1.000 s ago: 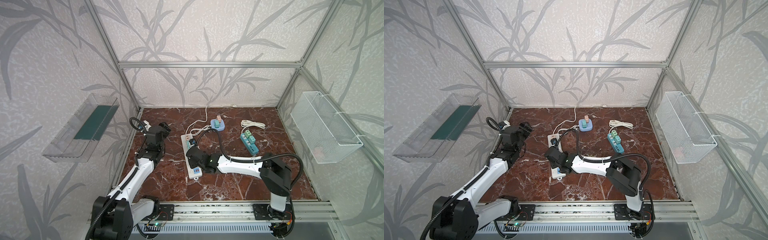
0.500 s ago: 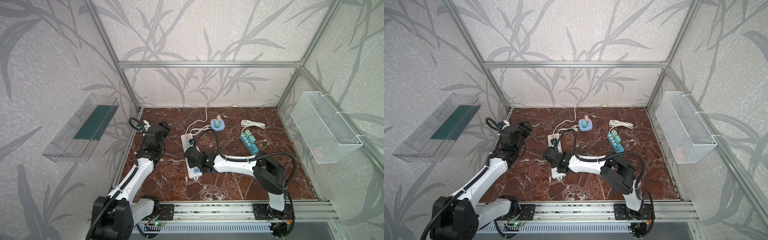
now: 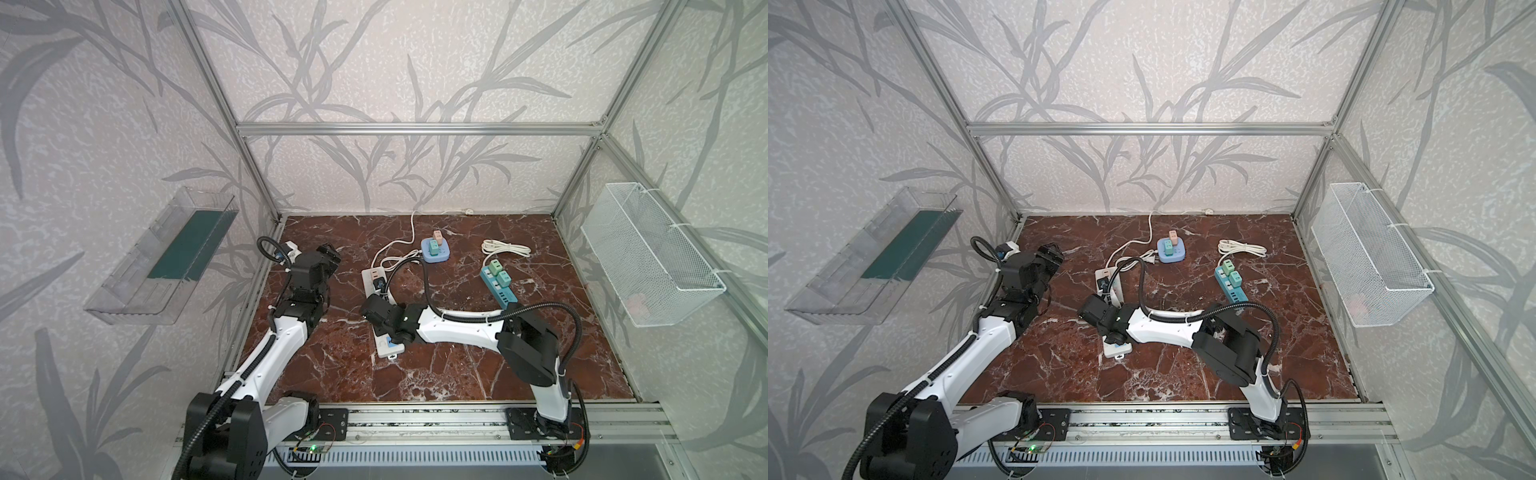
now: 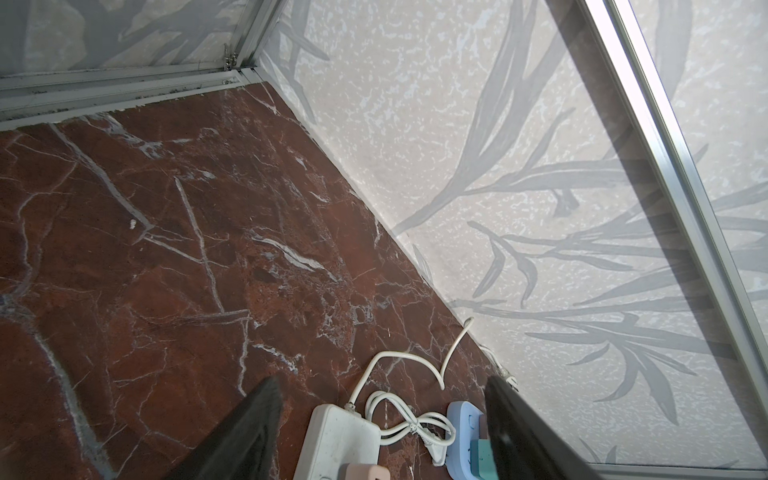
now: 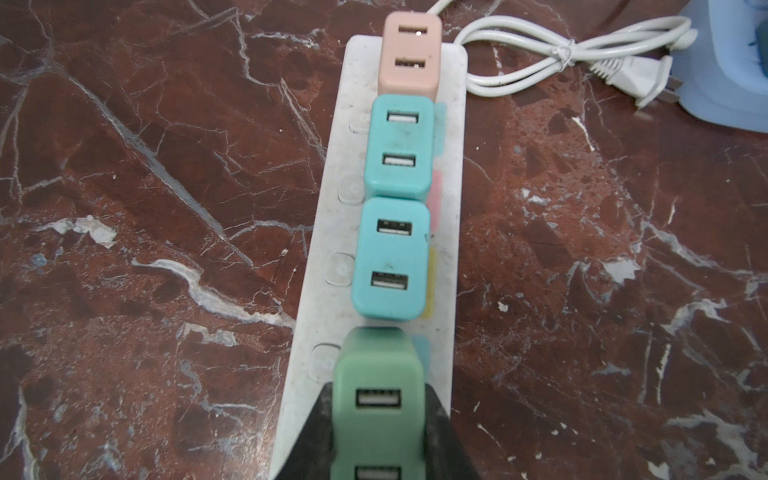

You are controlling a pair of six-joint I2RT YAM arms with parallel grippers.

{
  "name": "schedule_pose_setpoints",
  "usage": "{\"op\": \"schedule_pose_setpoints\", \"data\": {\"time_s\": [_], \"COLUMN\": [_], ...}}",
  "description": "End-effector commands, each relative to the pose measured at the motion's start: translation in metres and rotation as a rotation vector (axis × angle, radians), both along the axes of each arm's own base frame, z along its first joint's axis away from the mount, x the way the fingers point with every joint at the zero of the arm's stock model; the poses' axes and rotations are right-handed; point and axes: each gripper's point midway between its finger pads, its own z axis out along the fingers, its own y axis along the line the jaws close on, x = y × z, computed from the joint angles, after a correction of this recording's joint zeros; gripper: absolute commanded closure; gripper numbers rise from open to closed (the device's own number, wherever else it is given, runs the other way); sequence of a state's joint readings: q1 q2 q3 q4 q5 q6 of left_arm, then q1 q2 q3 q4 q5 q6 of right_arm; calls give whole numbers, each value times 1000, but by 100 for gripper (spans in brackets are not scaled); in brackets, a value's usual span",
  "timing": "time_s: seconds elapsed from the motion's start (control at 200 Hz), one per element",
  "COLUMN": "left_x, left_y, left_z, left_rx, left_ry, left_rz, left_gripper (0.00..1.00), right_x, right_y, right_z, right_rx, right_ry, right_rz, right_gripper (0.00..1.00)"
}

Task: Insert the plug
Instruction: 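Carry the green adapter over the white strip while the left arm withdraws, then lower the green adapter into the socket beside the teal adapters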

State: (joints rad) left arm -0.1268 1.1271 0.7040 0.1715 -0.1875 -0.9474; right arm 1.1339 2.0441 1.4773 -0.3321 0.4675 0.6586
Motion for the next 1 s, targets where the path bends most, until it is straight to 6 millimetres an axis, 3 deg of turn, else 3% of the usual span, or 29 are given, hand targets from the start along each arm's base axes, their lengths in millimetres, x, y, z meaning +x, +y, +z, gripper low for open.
{"op": "schedule_pose_setpoints", "data": {"time_s": [0.0,0.25,0.465,0.595,0.905,0.93,0.995], "left_x": [-3,-2,-2,-2,-2,-2,-2], "left_y": [5,4,6,6,7,8,9], "left_z": [6,3,5,5,4,5,4], "left_rx": [-20,-25,-25,-27,-29,-29,-27], "left_ry": [-28,-26,-30,-33,-35,-36,-34], "left_rz": [18,17,20,21,19,22,27], "left_gripper": [23,24,24,24,25,25,25], "right_x": [-6,-11,-22,-20,32,47,53], "right_y": [-16,-19,-35,-43,-41,-50,-50], "right_z": [-39,-66,-98,-100,-73,-70,-68], "right_rx": [-105,-181,-258,-261,-222,-218,-202], "right_ry": [66,131,204,189,115,116,115], "right_rz": [-39,-54,-101,-120,-50,-78,-65], "right_gripper": [100,100,100,100,98,98,96]}}
